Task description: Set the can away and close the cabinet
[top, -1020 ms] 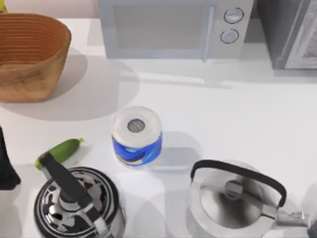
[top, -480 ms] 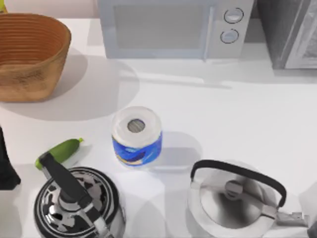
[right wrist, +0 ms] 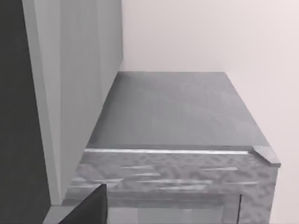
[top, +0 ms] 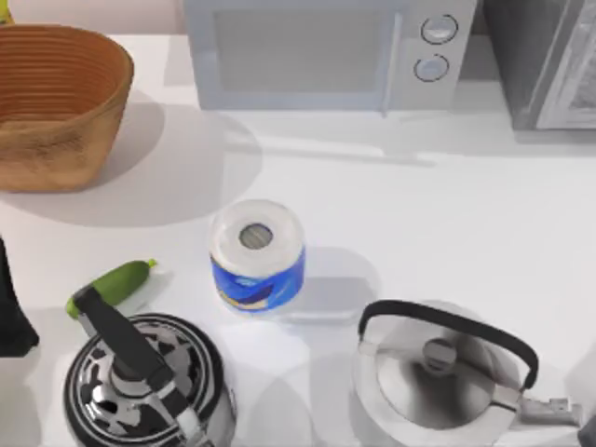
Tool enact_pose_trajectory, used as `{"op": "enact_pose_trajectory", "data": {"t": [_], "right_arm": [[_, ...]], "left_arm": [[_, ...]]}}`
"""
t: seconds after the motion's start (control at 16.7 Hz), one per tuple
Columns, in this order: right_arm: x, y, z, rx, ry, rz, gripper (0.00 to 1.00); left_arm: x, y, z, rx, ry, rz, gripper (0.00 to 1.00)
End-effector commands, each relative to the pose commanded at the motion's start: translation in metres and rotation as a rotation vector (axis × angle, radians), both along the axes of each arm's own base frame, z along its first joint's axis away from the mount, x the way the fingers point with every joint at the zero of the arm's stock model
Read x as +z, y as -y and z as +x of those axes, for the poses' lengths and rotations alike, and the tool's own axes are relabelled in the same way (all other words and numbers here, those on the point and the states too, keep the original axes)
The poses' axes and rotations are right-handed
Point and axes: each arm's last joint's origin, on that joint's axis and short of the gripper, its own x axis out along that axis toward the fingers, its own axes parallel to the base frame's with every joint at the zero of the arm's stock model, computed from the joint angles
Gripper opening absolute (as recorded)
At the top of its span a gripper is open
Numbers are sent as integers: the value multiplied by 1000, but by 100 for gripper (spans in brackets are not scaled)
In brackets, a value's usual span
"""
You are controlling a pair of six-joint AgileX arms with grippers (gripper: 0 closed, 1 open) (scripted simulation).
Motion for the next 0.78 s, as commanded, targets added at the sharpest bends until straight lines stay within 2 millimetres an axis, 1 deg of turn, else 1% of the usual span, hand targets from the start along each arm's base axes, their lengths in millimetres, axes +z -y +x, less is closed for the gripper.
{"op": "enact_pose_trajectory", "data": {"t": [0.12,0.18,0.3,0.42,0.48,0.6,0.78], "right_arm": [[1,-22,22,13,2,2,100],[2,-37,34,20,2,3,100],[3,-74,56,30,5,4,100],[4,-116,70,27,10,4,100],[5,-138,73,22,14,5,100],[6,-180,73,6,21,8,100],[5,-231,61,-12,22,11,100]], "left_arm": [[0,0,0,0,0,0,100],[0,0,0,0,0,0,100],[0,0,0,0,0,0,100],[0,0,0,0,0,0,100],[0,0,0,0,0,0,100],[0,0,0,0,0,0,100],[0,0,0,0,0,0,100]]}}
